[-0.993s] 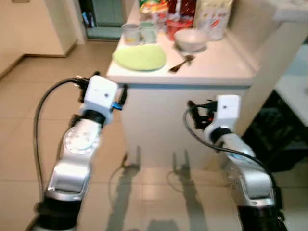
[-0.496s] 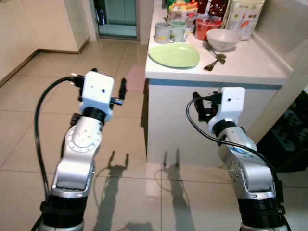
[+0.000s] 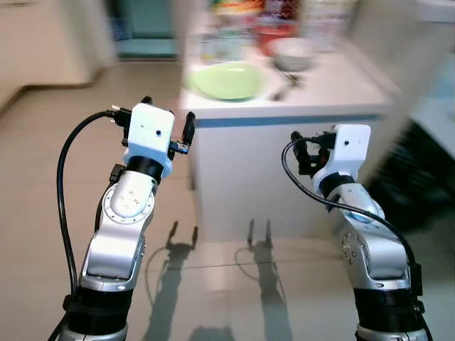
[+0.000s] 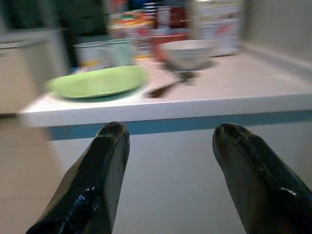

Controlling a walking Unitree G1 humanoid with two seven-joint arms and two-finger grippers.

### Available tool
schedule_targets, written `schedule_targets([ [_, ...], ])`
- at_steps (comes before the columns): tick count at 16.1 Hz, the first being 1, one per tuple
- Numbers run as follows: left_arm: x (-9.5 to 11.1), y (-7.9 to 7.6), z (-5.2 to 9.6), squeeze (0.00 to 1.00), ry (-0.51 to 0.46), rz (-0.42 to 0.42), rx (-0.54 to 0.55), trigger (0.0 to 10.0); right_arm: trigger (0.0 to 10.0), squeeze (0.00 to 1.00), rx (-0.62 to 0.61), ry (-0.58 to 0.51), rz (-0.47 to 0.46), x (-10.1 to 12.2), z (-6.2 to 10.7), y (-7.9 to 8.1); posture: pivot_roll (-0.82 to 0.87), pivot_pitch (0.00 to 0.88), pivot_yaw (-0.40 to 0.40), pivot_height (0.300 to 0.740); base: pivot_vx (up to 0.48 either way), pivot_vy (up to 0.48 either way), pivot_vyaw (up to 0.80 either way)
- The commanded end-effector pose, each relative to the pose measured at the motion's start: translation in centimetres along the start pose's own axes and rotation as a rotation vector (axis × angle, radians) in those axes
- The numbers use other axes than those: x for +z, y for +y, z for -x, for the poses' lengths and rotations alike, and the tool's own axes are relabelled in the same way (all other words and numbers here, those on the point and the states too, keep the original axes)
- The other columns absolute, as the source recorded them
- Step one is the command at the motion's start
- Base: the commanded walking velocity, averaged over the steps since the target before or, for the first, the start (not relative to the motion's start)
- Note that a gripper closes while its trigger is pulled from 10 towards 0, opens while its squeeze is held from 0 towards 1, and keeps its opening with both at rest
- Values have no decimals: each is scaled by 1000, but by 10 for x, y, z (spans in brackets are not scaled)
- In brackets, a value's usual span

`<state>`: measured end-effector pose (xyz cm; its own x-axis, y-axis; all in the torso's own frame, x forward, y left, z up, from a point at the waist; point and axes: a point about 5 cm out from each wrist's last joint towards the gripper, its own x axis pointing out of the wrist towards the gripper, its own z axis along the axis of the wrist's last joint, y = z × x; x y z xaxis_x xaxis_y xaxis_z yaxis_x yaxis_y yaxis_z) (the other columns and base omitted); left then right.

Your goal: Setting the table

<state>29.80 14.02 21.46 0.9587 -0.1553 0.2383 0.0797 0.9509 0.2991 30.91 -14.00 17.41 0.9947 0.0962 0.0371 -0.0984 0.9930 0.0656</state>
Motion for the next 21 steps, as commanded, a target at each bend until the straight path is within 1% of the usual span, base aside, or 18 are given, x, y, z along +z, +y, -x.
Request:
schedule_targets([
  [1, 5, -2, -3, 0, -20, 6, -14, 10000, 10000, 0, -20, -8, 1, 5, -4, -5, 44, 0, -12, 740, 326, 0, 0],
  [4, 4, -2, -2, 0, -19, 7, -10, 10000, 10000, 0, -2, -15, 14, 7, -5, -4, 44, 0, -14, 740, 339, 0, 0],
  [7, 3, 0, -2, 0, -16, 3, -2, 10000, 10000, 0, 41, -8, 17, 7, -5, 0, 44, 0, -17, 740, 341, 0, 0],
  [10, 3, 3, -2, 0, -12, -2, 10, 10000, 10000, 0, 63, -4, 52, 8, -6, 2, 46, 0, -20, 740, 344, 0, 0],
  [14, 2, 5, -2, 0, -11, -5, 9, 10000, 10000, 0, 31, -2, 40, 8, -7, -1, 45, 0, -21, 740, 345, 0, 739],
  [15, 2, 4, -2, 0, -12, -5, 1, 10000, 10000, 0, 14, -1, 25, 8, -7, -3, 44, 0, -21, 740, 345, 0, 0],
  [17, 2, 3, -1, 0, -11, -8, -7, 10000, 10000, 0, 0, 9, 28, 7, -7, -6, 45, 0, -21, 740, 343, 0, 0],
  [21, 2, 3, -2, 0, -9, -8, -9, 10000, 10000, 0, -1, 35, 11, 5, -8, -5, 45, 0, -21, 740, 347, 0, 0],
])
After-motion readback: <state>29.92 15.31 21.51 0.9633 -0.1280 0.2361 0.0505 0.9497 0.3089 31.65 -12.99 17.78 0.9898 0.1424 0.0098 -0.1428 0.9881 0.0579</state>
